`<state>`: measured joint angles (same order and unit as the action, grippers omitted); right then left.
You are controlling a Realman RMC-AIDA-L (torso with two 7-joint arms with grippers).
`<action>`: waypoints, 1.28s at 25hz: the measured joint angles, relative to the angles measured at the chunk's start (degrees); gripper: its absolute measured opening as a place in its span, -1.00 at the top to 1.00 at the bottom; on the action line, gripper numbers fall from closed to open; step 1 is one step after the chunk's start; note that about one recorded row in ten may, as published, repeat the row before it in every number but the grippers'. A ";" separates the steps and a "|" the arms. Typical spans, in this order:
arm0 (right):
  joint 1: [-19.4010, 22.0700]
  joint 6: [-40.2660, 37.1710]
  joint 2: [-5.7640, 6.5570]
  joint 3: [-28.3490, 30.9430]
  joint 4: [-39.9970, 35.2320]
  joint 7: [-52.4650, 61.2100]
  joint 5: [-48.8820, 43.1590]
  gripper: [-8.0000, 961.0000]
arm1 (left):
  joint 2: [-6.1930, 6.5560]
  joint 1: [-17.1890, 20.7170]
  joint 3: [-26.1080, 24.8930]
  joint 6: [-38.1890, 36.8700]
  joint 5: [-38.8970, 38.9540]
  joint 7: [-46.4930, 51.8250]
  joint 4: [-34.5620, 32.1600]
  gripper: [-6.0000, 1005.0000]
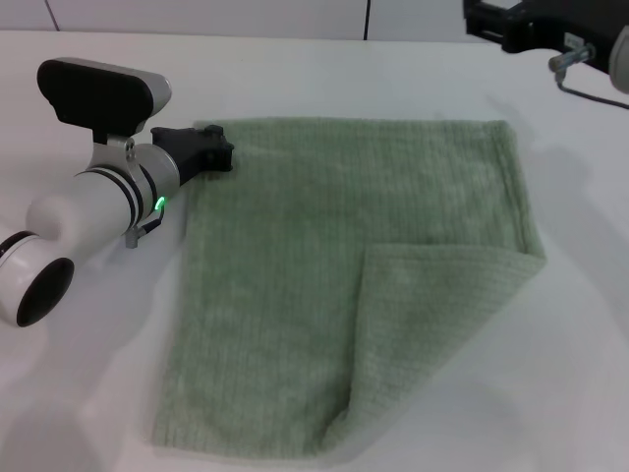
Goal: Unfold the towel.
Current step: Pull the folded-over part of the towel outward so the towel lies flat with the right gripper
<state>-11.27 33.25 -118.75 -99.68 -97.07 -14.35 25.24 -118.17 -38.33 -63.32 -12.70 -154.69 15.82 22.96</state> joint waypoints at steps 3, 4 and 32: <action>-1.20 2.57 -0.07 -0.25 -0.70 -0.12 0.99 -0.62 | -0.04 0.10 0.02 0.24 0.00 -0.62 0.37 0.99; -1.20 2.57 -0.07 -0.25 -0.70 -0.12 0.99 -0.62 | -0.04 0.10 0.02 0.24 0.00 -0.62 0.37 0.99; -8.66 23.63 -0.03 1.96 -2.97 -3.77 7.78 -0.61 | 0.05 0.54 -0.14 0.17 0.00 -0.83 0.78 0.99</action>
<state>-19.93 56.88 -118.78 -97.72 -100.04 -18.12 33.01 -118.13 -37.79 -63.46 -12.53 -154.68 15.00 23.74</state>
